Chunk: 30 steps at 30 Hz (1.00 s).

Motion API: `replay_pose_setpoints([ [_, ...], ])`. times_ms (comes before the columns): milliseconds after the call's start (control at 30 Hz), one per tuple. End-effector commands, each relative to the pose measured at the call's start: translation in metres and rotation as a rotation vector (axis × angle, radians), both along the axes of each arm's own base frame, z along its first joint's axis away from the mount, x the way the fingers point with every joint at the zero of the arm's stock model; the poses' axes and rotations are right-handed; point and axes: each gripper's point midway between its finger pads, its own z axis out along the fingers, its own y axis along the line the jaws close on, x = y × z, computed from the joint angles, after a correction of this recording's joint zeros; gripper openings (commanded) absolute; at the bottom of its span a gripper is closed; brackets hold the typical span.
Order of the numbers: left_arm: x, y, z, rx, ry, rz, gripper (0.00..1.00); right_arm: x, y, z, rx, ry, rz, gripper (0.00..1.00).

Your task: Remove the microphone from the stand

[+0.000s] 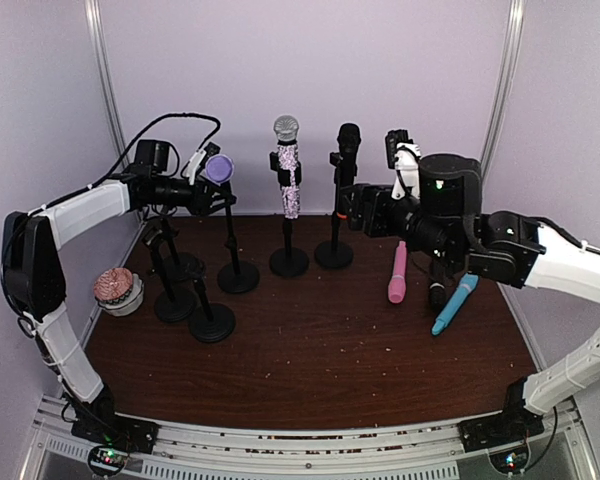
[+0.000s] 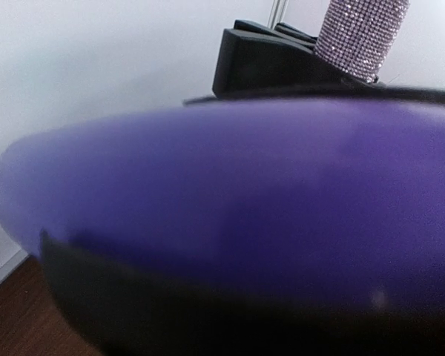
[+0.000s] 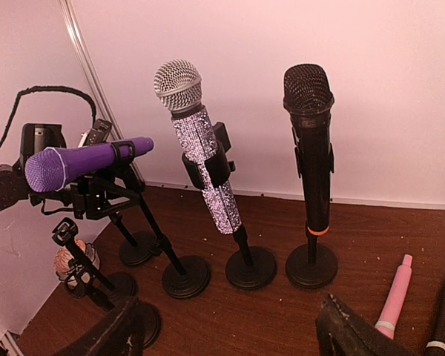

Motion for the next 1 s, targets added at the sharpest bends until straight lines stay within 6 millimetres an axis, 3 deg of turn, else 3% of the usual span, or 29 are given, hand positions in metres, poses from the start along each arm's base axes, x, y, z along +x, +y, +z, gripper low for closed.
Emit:
replay_pose_setpoints([
  [0, 0.014, -0.004, 0.031, -0.066, -0.089, -0.004, 0.43, -0.012, -0.014, 0.001, -0.001, 0.003, -0.005, 0.79],
  [133, 0.017, -0.007, 0.034, -0.102, -0.075, 0.003, 0.26, -0.018, -0.016, -0.001, -0.001, 0.005, 0.0, 0.73],
  [300, 0.002, -0.016, 0.039, -0.115, -0.062, -0.007, 0.24, -0.02, -0.014, -0.002, -0.011, 0.003, 0.005, 0.71],
  [433, -0.018, -0.021, 0.046, -0.099, -0.043, 0.002, 0.15, -0.02, -0.009, 0.0, -0.017, -0.004, 0.017, 0.7],
  [600, -0.058, -0.036, 0.068, -0.032, -0.1, -0.043, 0.15, -0.021, -0.003, 0.009, 0.0, -0.026, 0.036, 0.69],
  [767, -0.078, -0.057, 0.088, -0.029, -0.131, -0.043, 0.13, -0.024, 0.003, 0.01, -0.012, -0.044, 0.061, 0.7],
  [967, -0.091, -0.093, 0.102, -0.053, -0.175, -0.041, 0.12, -0.033, 0.001, 0.017, -0.059, -0.118, 0.102, 0.8],
])
